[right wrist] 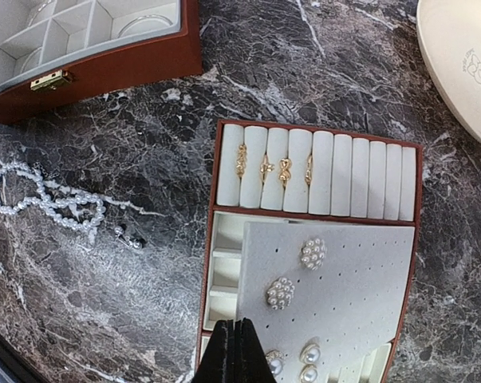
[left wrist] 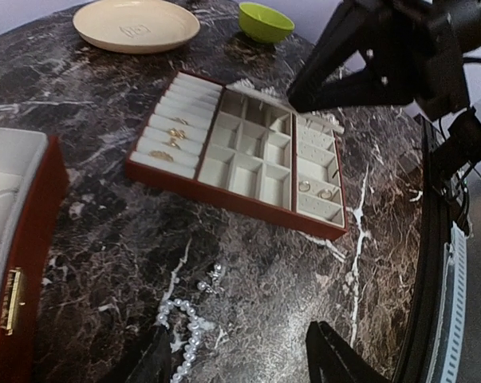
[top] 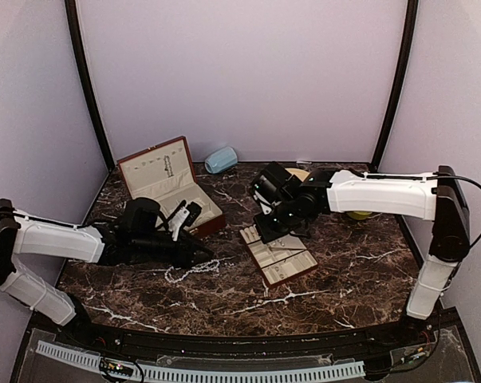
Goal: Organize the mixed jewelry
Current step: Open the earring holder beneath the earring panel, then pick up the earring from the center of the board.
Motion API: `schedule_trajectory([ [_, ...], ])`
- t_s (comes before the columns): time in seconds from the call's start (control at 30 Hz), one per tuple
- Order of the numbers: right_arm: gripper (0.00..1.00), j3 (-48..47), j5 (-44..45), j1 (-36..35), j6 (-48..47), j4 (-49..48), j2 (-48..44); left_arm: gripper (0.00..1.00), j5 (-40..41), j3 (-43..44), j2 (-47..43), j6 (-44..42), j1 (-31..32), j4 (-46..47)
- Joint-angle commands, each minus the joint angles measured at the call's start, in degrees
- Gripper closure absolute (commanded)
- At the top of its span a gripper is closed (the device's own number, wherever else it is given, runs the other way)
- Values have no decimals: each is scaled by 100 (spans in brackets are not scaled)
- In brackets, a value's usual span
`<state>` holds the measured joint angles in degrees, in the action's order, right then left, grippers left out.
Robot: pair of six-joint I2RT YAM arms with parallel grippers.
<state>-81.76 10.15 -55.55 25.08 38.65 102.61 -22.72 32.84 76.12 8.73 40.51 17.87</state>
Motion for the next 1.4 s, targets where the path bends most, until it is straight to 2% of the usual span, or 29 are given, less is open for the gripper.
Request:
schedule_trajectory([
  [0.0, 100, 134, -118, 83, -34, -290, -302, 40, -326, 204, 613, -543, 202, 818],
  [0.1, 100, 232, -162, 129, -10, -360, -391, 41, -465, 283, 1032, -801, 251, 1019],
  [0.5, 100, 406, -259, 220, 39, -530, -563, 49, -54, 480, 1942, -2334, 586, 1408],
  [0.63, 100, 376, -285, 222, 31, -545, -539, 54, -23, 776, 2323, -2508, 589, 1191],
  [0.7, 100, 371, -294, 220, 35, -564, -561, 55, -2, 879, 2493, -2527, 584, 1040],
  [0.87, 100, 406, -394, 221, 59, -647, -576, 58, 406, 804, 2565, -2304, 576, 1349],
  [1.0, 100, 415, -418, 220, 75, -667, -566, 61, 114, 875, 2588, -1996, 471, 1374],
  [1.17, 100, 430, -390, 220, 63, -658, -592, 69, -205, 854, 2660, -1857, 380, 1377],
  [1.37, 100, 476, -401, 221, 74, -680, -593, 71, -444, 980, 2817, -1737, 310, 1301],
])
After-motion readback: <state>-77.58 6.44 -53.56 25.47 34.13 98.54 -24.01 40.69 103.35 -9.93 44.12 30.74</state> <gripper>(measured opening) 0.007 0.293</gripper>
